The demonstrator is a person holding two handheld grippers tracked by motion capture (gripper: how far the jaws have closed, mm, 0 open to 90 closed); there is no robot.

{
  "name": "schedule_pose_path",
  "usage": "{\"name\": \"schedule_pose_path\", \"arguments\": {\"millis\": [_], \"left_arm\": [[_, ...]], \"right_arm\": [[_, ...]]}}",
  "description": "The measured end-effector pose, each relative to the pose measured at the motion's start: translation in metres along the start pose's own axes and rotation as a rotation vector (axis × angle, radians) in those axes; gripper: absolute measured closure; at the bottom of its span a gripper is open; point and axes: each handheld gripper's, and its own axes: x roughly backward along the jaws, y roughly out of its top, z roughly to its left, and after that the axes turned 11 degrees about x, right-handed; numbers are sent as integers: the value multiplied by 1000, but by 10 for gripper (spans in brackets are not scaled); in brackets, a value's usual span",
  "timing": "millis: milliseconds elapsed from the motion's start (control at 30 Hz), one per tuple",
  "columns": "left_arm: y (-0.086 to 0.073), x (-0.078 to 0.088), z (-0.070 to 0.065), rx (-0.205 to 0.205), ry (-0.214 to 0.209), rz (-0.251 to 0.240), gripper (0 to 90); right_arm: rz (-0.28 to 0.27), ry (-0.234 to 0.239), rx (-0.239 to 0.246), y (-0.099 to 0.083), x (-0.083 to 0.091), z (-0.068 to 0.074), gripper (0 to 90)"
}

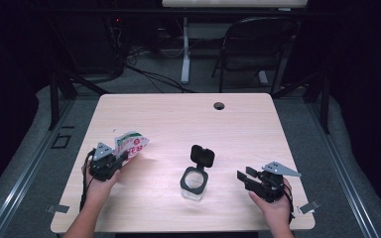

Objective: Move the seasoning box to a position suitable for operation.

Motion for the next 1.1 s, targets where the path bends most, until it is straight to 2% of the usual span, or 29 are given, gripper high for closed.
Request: {"name": "schedule_pose_path", "arguments": {"millis": [233,433,667,967,1100], "left_arm": [[1,3,3,13,-1,-13,900],[1,6,7,32,-6,-29,899],[2,8,10,60,-10,-35,899],[5,13,13,58,2,-45,900],[9,17,15,41,30,-49,900]], "right_arm": [[2,-1,8,0,-1,2,559],[-19,-9,33,2,2,4,571],[-20,-5,16,1,1,1,571],[-19,-5,12,1,1,1,570],[-20,-2,8,0,1,1,570]]}}
